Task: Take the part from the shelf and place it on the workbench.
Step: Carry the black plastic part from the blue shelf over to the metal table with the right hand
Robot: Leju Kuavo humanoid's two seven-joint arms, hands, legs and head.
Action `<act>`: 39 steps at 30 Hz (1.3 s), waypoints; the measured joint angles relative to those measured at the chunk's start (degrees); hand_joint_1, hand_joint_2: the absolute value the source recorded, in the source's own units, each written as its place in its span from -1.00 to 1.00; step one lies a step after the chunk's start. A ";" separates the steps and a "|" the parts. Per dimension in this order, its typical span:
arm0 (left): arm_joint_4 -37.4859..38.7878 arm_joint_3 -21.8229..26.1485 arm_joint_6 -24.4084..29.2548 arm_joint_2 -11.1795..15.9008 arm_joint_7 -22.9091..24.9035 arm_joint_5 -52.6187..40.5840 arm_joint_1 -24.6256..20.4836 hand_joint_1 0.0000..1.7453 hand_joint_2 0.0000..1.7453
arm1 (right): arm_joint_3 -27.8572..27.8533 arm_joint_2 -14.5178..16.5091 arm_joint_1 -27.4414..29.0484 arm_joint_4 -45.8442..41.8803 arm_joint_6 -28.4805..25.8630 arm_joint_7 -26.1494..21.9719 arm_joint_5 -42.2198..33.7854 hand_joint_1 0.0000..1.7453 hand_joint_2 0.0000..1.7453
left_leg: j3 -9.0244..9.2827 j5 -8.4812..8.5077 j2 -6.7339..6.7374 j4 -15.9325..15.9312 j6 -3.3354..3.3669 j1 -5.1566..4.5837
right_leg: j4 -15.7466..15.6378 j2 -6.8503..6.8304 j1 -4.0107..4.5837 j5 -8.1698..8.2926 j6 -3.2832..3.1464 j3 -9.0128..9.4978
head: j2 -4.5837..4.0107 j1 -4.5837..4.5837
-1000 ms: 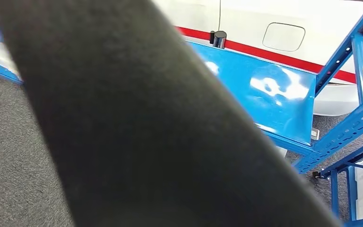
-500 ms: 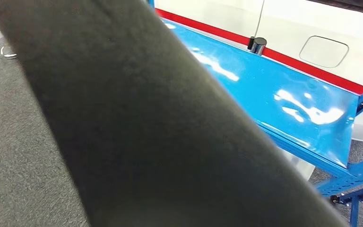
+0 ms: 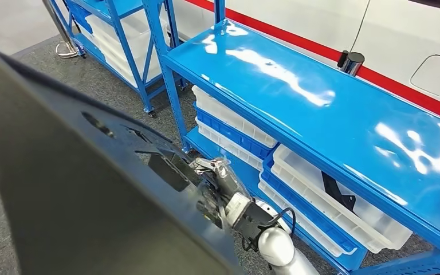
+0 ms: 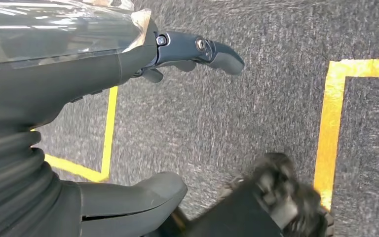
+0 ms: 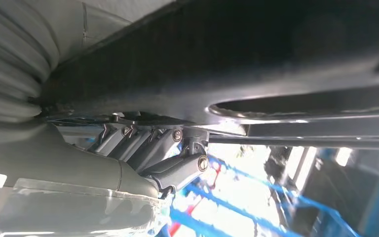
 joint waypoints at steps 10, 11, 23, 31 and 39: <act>-0.04 0.72 -0.22 0.21 0.35 -0.69 -1.05 -1.00 1.00 | -0.05 1.03 -1.65 7.97 0.97 1.83 0.03 1.00 1.00 | 3.56 3.16 5.27 -6.52 0.26 -0.23 | 0.11 -6.73 1.21 -0.61 0.54 0.08 | 0.00 0.25; -0.04 0.79 -0.22 0.24 0.37 -0.71 -1.07 -1.00 1.00 | -0.05 1.18 -1.74 8.36 0.99 1.88 0.06 1.00 1.00 | 3.54 3.31 4.51 -6.69 0.66 -0.32 | 0.04 -7.25 1.13 -0.68 0.86 0.19 | 0.00 0.33; -0.07 1.35 -1.19 0.29 -0.08 -1.23 -1.75 -1.00 1.00 | 0.02 0.48 -3.75 12.63 1.42 0.37 -0.96 1.00 1.00 | 3.54 4.09 -4.93 -6.73 1.92 -0.10 | 3.03 2.83 0.08 -0.81 2.63 -2.16 | 0.00 0.49; -0.09 1.35 -1.24 0.49 -0.19 -1.44 -1.87 -1.00 1.00 | 0.03 0.84 -4.74 13.22 1.45 -0.03 -1.28 1.00 1.00 | -2.05 -0.86 0.27 2.73 -0.37 0.11 | 0.56 -0.49 0.09 0.36 -0.29 -1.01 | 0.00 0.26; -0.21 1.39 -1.24 0.55 -0.14 -2.05 -2.23 -1.00 1.00 | 0.63 0.79 -5.11 13.30 1.45 -0.01 -2.53 1.00 1.00 | 2.27 3.58 6.14 -5.09 -0.32 0.31 | 0.64 -6.02 1.06 -0.44 0.16 -0.60 | 0.00 0.39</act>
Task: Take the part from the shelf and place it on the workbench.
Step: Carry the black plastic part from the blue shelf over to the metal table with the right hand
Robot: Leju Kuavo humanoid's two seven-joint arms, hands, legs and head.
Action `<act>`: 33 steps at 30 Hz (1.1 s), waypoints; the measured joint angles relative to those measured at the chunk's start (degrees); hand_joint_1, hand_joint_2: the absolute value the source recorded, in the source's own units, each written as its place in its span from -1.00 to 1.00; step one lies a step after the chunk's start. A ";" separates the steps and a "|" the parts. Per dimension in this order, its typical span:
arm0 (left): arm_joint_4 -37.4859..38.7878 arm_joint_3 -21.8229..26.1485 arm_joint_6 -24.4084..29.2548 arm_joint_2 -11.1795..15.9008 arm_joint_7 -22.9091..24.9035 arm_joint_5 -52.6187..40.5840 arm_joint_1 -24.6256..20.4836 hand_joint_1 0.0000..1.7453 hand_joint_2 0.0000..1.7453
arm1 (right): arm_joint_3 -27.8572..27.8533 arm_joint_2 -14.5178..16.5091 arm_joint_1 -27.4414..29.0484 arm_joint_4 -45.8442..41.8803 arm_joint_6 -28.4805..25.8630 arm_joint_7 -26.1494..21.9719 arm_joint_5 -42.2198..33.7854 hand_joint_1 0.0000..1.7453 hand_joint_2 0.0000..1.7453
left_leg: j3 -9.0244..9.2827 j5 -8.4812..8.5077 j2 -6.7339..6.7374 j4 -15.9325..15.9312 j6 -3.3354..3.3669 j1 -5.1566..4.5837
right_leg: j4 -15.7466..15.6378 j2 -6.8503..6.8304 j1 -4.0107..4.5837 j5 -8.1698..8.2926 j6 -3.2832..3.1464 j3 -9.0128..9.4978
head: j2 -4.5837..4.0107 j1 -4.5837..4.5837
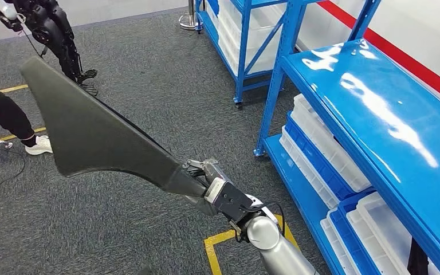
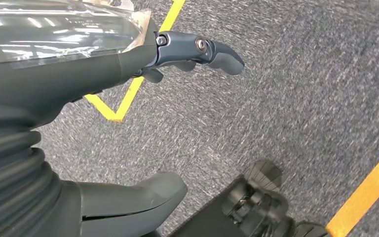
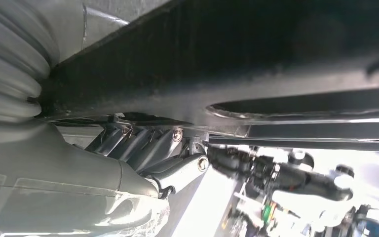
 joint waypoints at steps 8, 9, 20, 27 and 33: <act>-0.26 0.16 -0.39 -0.03 -0.43 -0.22 -0.42 -1.00 1.00 | 0.92 0.15 -1.04 0.03 0.72 0.96 -0.48 1.00 1.00 | 0.44 0.90 -5.36 -1.56 2.76 -0.34 | 12.49 5.21 -0.38 -5.95 0.57 -5.49 | 0.00 0.42; -0.29 0.16 -0.44 -0.07 -0.60 -0.22 -0.42 -1.00 1.00 | 0.98 -0.04 -1.04 0.15 0.86 1.06 -0.52 1.00 1.00 | 0.42 0.91 -6.36 -1.54 2.81 -0.35 | 15.53 5.68 -0.41 -6.80 0.60 -7.14 | 0.00 0.44; -0.24 0.93 -0.10 0.04 -0.80 0.15 0.90 -1.00 1.00 | 2.11 0.46 -2.12 0.91 1.48 0.72 -0.92 1.00 1.00 | -1.01 -0.06 -10.41 0.61 0.66 -0.32 | 0.32 7.35 -1.01 0.75 0.56 -0.59 | 0.00 0.32; -0.21 1.02 0.58 -0.14 -0.81 0.19 1.57 -1.00 1.00 | 2.46 0.78 -2.24 1.90 1.66 0.40 -0.84 1.00 1.00 | -6.85 -3.70 -3.83 11.62 -0.53 0.53 | 0.22 1.87 -0.62 0.19 -0.72 -0.34 | 0.00 0.10; -0.21 1.19 1.12 -0.29 -0.99 0.15 1.63 -1.00 1.00 | 2.87 0.97 -2.34 2.37 1.68 -0.19 -0.22 1.00 1.00 | -0.53 0.34 -0.89 -0.40 0.58 -0.36 | 0.15 -1.72 0.18 -0.91 0.99 0.70 | 0.00 0.55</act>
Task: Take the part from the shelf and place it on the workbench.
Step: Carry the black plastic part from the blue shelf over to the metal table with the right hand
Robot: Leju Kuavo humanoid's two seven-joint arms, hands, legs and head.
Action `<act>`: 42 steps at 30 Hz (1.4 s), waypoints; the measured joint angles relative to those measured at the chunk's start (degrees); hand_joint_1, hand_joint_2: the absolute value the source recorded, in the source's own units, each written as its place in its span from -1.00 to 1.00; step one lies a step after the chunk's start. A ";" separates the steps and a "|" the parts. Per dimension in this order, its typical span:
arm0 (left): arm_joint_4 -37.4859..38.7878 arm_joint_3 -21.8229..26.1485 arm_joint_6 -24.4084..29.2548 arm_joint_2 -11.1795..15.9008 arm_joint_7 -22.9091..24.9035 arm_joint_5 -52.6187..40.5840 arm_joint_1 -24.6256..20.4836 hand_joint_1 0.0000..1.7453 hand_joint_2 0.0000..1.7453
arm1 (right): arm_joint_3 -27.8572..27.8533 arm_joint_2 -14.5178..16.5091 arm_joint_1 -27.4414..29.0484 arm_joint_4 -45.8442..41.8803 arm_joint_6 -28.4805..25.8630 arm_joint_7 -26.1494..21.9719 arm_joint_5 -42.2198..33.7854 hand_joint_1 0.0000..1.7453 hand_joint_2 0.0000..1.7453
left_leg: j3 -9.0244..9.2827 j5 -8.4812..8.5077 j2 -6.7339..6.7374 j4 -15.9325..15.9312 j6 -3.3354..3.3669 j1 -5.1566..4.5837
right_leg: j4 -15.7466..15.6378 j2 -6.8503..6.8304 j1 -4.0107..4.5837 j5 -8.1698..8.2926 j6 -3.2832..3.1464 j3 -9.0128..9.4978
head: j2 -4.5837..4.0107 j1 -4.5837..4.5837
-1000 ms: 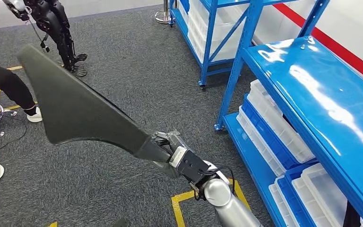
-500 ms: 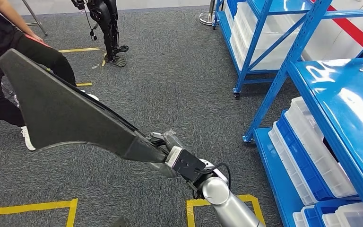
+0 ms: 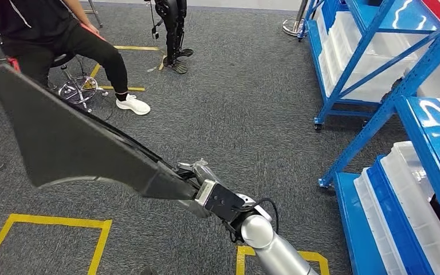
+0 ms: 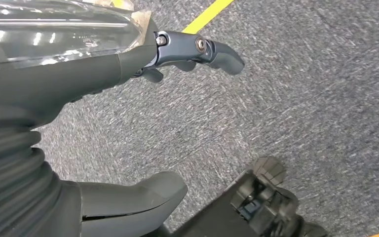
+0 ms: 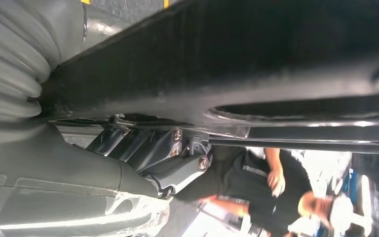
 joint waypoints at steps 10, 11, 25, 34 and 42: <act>0.02 0.72 -0.01 -0.37 -0.09 -0.38 -0.16 -1.00 1.00 | 0.60 -0.37 0.49 0.89 -0.26 -0.43 0.20 1.00 1.00 | 0.55 0.49 -8.76 -0.53 1.88 0.43 | 10.48 8.52 -0.78 -2.70 1.44 -6.50 | 0.00 0.04; 0.02 0.72 -0.01 -0.40 -0.09 -0.39 -0.18 -1.00 1.00 | 0.62 -0.38 0.47 0.90 -0.26 -0.44 0.20 1.00 1.00 | 0.55 0.47 -9.62 -0.43 1.71 0.38 | 6.33 9.73 -0.97 -0.97 1.73 -4.70 | 0.00 0.05; 0.24 0.72 -0.83 -0.37 0.15 -0.94 0.10 -1.00 1.00 | 0.67 0.14 0.61 1.13 -0.37 -0.64 0.19 1.00 1.00 | -5.03 -3.32 -2.61 10.40 -1.27 0.79 | 0.10 3.53 -0.96 1.12 -1.66 -1.03 | 0.00 -0.32; 0.23 0.74 -1.47 -0.18 0.54 -1.71 -0.65 -1.00 1.00 | 0.45 0.57 0.19 0.92 0.00 -0.21 0.11 1.00 1.00 | 1.13 0.31 -2.90 -0.84 1.41 0.39 | 4.41 3.91 -0.30 -2.21 0.23 -1.99 | 0.00 0.17; 0.23 0.73 -2.17 -0.24 0.95 -2.83 -1.04 -1.00 1.00 | -0.43 -0.04 1.38 0.65 -0.02 0.34 0.34 1.00 1.00 | 1.05 0.36 -9.89 -0.55 1.36 0.54 | 4.50 10.38 -1.38 0.05 2.09 -3.77 | 0.00 0.24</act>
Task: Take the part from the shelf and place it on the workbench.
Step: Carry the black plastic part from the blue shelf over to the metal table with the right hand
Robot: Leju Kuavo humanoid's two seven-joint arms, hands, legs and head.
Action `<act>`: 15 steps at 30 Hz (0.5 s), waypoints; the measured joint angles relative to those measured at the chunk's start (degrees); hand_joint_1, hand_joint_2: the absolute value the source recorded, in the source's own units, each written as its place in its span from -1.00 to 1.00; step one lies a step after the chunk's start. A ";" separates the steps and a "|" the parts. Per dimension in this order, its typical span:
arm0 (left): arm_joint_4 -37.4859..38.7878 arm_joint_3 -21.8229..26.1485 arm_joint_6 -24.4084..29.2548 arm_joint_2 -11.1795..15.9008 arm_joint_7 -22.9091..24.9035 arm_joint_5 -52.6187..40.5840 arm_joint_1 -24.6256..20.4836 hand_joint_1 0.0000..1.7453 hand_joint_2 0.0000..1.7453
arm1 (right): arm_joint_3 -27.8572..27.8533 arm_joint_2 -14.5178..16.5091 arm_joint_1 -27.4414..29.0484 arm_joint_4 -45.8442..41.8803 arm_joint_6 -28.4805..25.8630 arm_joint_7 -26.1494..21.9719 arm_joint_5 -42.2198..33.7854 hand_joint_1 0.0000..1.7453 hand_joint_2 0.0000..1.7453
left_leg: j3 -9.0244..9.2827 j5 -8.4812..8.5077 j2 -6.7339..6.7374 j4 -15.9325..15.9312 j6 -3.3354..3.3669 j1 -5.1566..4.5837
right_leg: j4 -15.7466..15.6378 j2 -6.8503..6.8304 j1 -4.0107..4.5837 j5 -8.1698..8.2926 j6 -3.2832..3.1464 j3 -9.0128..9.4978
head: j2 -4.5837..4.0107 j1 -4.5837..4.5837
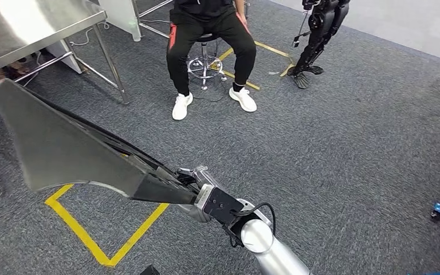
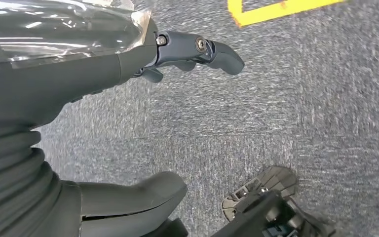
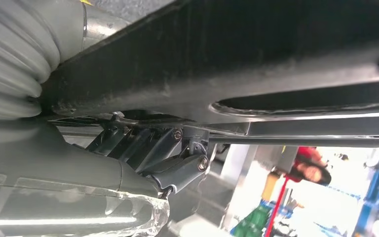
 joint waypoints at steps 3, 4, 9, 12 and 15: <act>0.01 -0.01 -0.02 0.02 0.12 -0.07 0.02 -1.00 1.00 | -0.14 0.07 0.19 -0.08 0.00 0.00 0.04 1.00 1.00 | -0.48 0.15 -1.74 0.03 -1.07 -0.07 | -3.67 0.93 0.06 1.45 -0.95 1.78 | 0.00 -0.03; 0.02 -0.01 -0.02 0.09 0.16 -0.08 0.12 -1.00 1.00 | -0.17 0.19 0.23 -0.17 0.00 0.00 0.05 1.00 1.00 | -0.62 0.25 -2.14 -0.08 -1.40 0.06 | -3.75 0.31 -0.08 1.59 -1.42 1.79 | 0.00 -0.03; 0.03 -0.05 -0.03 0.12 0.21 -0.08 -0.04 -1.00 1.00 | -0.39 0.65 0.37 -0.56 -0.05 -0.04 0.06 1.00 1.00 | -5.85 -5.55 5.34 10.55 -2.53 0.02 | -4.13 -3.25 0.05 1.60 -3.70 2.23 | 0.00 -0.58; 0.04 -0.09 -0.04 0.09 0.25 -0.21 -0.01 -1.00 1.00 | -0.46 0.66 0.64 -0.57 -0.07 -0.01 0.34 1.00 1.00 | -8.28 -6.43 6.46 15.49 -2.83 0.25 | -4.11 -5.68 0.38 1.37 -3.96 2.32 | 0.00 -0.58; 0.02 -0.09 -0.03 0.16 0.37 -0.46 -0.15 -1.00 1.00 | -0.51 0.74 0.58 -0.69 -0.05 0.02 0.69 1.00 1.00 | -2.61 -1.65 9.12 5.29 -2.38 0.06 | -4.07 -7.62 0.66 1.00 -3.65 2.67 | 0.00 -0.58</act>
